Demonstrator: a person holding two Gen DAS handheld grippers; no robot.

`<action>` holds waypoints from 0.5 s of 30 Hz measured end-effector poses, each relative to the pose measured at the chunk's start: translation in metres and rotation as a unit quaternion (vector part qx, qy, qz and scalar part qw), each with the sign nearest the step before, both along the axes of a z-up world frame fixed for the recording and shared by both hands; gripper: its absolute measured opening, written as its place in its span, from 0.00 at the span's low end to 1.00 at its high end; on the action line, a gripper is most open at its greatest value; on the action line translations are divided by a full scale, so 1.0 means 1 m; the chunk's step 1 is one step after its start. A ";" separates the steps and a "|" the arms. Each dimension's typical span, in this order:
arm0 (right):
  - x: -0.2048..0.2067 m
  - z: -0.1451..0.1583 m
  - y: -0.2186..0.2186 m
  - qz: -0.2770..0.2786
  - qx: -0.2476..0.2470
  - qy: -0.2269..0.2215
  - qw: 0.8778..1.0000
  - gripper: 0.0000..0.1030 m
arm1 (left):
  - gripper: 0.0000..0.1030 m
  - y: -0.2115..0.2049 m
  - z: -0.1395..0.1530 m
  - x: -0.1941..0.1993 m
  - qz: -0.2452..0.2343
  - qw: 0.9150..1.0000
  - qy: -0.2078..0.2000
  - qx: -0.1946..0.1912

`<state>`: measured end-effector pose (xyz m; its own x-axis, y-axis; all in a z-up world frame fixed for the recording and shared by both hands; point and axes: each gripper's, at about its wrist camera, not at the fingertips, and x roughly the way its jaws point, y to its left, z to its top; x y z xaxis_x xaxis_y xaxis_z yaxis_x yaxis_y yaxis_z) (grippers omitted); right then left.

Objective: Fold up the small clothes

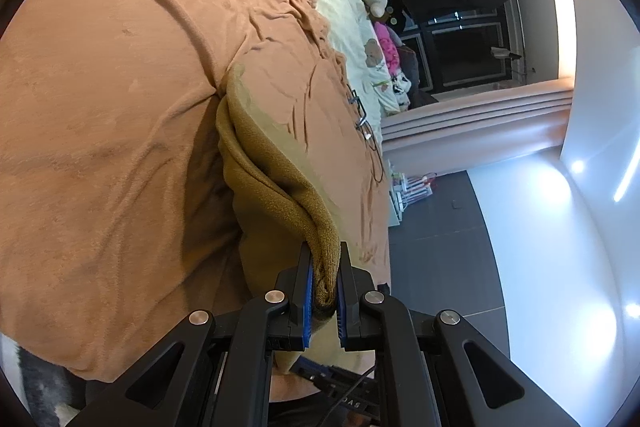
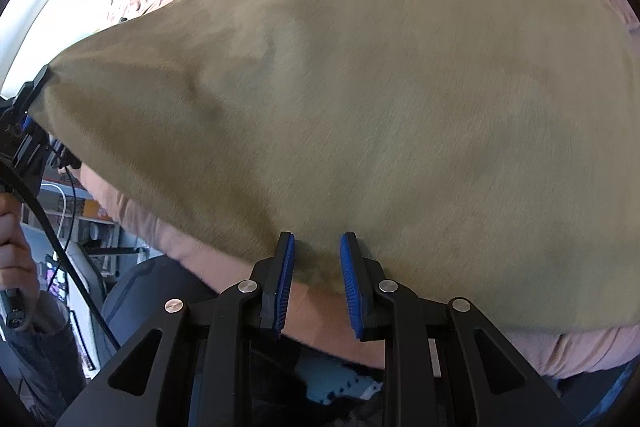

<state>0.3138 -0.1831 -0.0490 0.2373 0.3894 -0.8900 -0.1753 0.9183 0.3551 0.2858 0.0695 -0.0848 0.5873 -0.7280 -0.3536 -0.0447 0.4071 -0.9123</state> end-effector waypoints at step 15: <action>-0.006 0.002 -0.027 -0.035 0.027 -0.008 0.999 0.20 | 0.09 -0.020 0.026 0.012 -0.028 0.999 -0.023 0.000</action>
